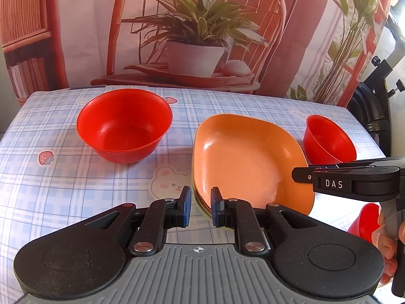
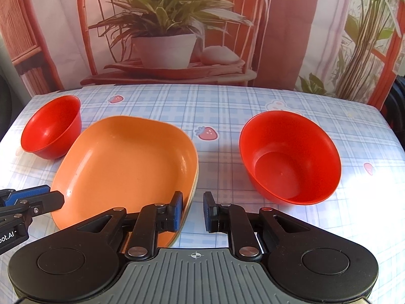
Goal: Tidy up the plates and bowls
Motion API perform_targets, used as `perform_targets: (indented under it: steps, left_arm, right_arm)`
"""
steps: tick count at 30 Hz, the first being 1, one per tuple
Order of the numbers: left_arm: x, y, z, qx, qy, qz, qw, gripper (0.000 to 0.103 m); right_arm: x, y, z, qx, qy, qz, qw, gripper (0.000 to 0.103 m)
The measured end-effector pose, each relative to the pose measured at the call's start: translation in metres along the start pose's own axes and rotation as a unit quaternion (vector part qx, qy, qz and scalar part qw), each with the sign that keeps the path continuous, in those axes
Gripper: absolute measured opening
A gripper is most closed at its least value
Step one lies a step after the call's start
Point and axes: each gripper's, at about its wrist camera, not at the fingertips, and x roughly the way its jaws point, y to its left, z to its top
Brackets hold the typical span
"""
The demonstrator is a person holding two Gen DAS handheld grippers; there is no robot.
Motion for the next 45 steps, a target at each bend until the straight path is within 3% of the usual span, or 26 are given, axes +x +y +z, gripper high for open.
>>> perform_targets:
  steps: [5,11,16,20,28,32,38,40,42,45]
  left_arm:
    - [-0.011,0.004,0.003,-0.006,-0.004,0.012,0.9999,0.026]
    - [-0.044,0.043,0.013,-0.035,-0.046,0.0,0.9983,0.026]
    - [-0.06,0.085,0.035,-0.067,-0.079,0.035,0.994,0.026]
    - [-0.06,0.109,0.051,-0.101,-0.096,0.048,0.9891,0.027]
    - [-0.02,0.12,0.054,-0.115,-0.066,0.064,0.9891,0.032]
    - [-0.001,0.125,0.048,-0.123,-0.047,0.061,0.9894,0.032]
    - [0.018,0.137,0.04,-0.158,-0.042,0.043,0.9856,0.033]
    - [0.019,0.138,0.038,-0.16,-0.043,0.035,0.9856,0.027]
    - [0.018,0.138,0.036,-0.155,-0.042,0.03,0.9866,0.01]
    - [0.012,0.136,0.032,-0.155,-0.047,0.032,0.9863,0.008]
  right_arm:
    - [-0.014,0.004,0.004,0.004,-0.023,0.015,1.0,0.016]
    - [-0.035,0.025,0.021,-0.006,-0.053,0.052,0.997,0.017]
    - [-0.031,0.055,0.042,-0.003,-0.057,0.108,0.993,0.018]
    - [-0.022,0.08,0.057,-0.01,-0.068,0.129,0.989,0.021]
    - [0.02,0.108,0.085,0.012,-0.04,0.135,0.99,0.022]
    - [0.045,0.115,0.09,0.029,-0.003,0.125,0.992,0.022]
    - [0.058,0.122,0.086,0.028,0.007,0.127,0.991,0.022]
    - [0.057,0.124,0.084,0.023,0.004,0.123,0.992,0.016]
    - [0.054,0.125,0.082,0.024,0.001,0.133,0.991,0.008]
    - [0.044,0.128,0.079,0.016,-0.007,0.138,0.99,0.006]
